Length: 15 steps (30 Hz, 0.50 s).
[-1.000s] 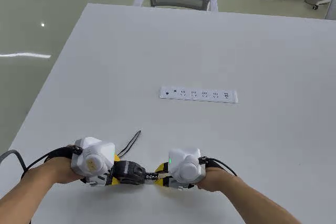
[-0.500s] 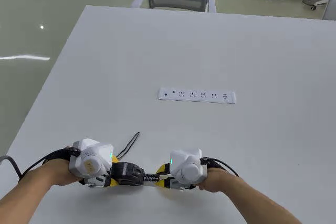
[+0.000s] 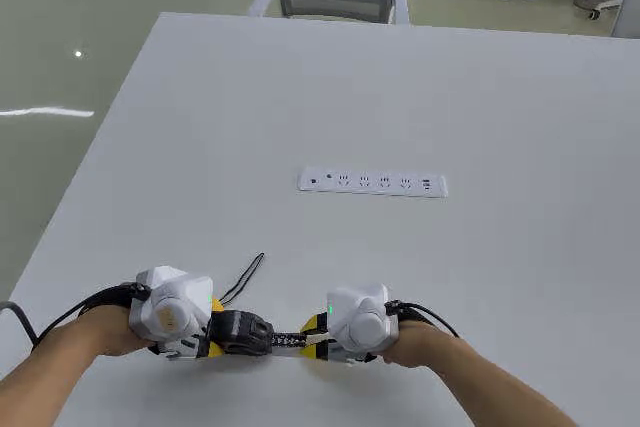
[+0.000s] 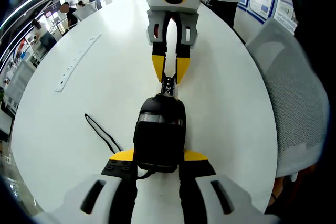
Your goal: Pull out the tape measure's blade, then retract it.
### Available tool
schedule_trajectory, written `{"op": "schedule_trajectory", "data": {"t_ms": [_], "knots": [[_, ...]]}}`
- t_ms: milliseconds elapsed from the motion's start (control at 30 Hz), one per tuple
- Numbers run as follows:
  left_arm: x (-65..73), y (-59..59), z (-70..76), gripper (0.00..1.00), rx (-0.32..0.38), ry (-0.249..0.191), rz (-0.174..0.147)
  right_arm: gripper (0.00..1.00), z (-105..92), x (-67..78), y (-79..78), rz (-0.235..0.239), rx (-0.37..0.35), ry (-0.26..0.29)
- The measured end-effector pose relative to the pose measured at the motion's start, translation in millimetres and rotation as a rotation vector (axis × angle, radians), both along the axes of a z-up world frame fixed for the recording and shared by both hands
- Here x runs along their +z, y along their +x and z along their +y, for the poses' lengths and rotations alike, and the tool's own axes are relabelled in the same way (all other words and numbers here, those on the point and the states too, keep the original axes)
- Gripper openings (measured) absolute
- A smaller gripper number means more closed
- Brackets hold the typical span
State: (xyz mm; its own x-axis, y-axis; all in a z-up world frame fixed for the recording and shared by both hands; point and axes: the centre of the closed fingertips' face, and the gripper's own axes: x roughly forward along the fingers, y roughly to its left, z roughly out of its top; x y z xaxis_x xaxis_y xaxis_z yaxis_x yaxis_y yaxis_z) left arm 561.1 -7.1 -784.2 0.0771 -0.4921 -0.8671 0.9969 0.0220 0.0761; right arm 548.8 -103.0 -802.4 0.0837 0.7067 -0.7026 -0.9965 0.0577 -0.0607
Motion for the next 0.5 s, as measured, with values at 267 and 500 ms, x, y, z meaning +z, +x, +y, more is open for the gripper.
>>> {"op": "schedule_trajectory", "data": {"t_ms": [267, 500], "knots": [[0.3, -0.3, 0.1, 0.26, 0.001, 0.002, -0.001, 0.12, -4.5, 0.5, -1.3, 0.000, 0.001, -0.001], [-0.2, 0.0, -0.1, 0.26, 0.003, -0.001, 0.000, 0.12, -8.3, 1.1, -1.6, -0.002, 0.003, -0.004]]}}
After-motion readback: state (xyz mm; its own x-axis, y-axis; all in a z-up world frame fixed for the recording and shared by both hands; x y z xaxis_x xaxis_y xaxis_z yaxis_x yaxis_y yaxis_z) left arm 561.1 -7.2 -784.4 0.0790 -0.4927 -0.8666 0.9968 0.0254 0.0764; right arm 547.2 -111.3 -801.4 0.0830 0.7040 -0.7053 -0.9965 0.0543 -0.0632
